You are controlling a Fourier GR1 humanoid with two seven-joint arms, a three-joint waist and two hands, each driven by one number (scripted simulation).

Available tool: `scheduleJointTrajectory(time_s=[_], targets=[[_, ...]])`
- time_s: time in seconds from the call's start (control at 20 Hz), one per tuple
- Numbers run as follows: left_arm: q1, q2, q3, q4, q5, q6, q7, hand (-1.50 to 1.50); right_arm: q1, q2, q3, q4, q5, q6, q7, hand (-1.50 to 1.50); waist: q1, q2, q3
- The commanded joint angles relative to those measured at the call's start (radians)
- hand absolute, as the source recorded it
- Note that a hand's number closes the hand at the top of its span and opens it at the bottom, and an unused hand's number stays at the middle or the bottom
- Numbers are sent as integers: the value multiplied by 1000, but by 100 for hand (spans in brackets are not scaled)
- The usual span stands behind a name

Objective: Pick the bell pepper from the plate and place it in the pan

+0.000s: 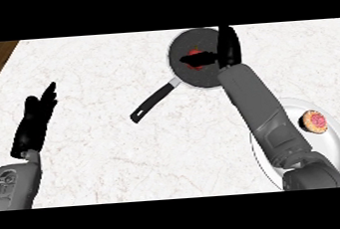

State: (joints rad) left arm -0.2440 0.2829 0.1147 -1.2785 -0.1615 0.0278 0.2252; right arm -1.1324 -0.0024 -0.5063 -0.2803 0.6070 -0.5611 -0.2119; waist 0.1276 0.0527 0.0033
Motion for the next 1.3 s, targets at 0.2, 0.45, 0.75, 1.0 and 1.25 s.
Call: scheduleJointTrajectory(time_s=[0.2,0.45,0.75,1.0,1.25], targets=[[35,34,38,22,21,-23,-23,0,7,-51,-104,3,-95,-62,-74,-150,-44,-19,-2],[25,29,47,29,12,-2,6,0,27,-120,-143,10,-139,-37,-103,-150,-74,-28,-2],[83,38,84,10,35,-6,-27,0,135,-233,-158,-41,-205,134,-192,-150,-107,-44,-2],[184,34,80,-70,33,-16,-25,0,238,-292,-110,-120,-224,289,-160,-150,-127,-57,-3],[127,32,81,-35,9,11,4,0,308,-411,-78,-239,-255,485,-71,-150,-149,-63,-4]])
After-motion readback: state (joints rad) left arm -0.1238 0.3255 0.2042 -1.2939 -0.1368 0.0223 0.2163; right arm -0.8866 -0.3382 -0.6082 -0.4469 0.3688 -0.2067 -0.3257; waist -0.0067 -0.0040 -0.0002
